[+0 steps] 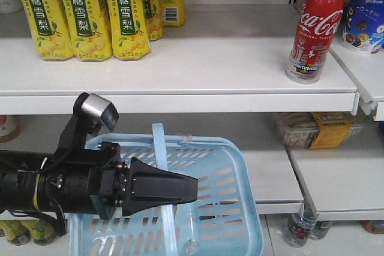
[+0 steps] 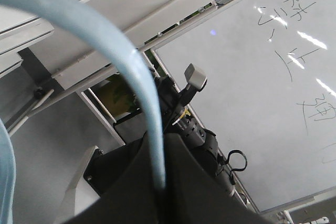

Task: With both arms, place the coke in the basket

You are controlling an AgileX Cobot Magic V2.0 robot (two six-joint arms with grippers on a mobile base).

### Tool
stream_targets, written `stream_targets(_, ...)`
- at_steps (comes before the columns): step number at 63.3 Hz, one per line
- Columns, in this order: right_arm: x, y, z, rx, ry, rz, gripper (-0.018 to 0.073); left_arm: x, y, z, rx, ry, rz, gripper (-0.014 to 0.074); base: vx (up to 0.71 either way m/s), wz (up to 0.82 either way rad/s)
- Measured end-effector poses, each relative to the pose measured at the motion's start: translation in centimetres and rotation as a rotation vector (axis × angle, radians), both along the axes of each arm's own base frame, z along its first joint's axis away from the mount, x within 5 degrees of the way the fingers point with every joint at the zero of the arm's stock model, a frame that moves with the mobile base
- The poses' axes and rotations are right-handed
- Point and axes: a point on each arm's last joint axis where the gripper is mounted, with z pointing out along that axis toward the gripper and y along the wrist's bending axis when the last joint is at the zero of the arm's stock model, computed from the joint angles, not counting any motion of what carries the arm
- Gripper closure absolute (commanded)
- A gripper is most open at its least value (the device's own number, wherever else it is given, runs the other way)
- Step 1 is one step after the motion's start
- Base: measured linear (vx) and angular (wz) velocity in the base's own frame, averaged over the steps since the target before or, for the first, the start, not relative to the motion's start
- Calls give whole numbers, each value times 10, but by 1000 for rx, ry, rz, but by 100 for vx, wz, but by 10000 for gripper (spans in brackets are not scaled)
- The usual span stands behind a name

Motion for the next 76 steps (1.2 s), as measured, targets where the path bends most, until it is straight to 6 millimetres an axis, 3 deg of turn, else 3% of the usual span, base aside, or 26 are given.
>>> stream_targets(21, 0, 0, 1, 21, -10, 1, 561, 0, 0, 0, 0, 0, 0, 603, 0, 0)
stream_targets(34, 2, 5, 13, 498, -188, 3, 561, 0, 0, 0, 0, 0, 0, 603, 0, 0)
stream_targets(41, 2, 5, 18, 668, -256, 3, 561, 0, 0, 0, 0, 0, 0, 603, 0, 0)
stream_targets(49, 1, 4, 23, 774, -317, 2, 561, 0, 0, 0, 0, 0, 0, 603, 0, 0)
stream_targets(59, 1, 4, 27, 771, -331, 7, 561, 0, 0, 0, 0, 0, 0, 603, 0, 0)
stream_targets(67, -7, 4, 66, 635, -439, 54, 561, 0, 0, 0, 0, 0, 0, 603, 0, 0)
stream_targets(76, -28, 6, 130, 379, -608, 95, 561, 0, 0, 0, 0, 0, 0, 603, 0, 0)
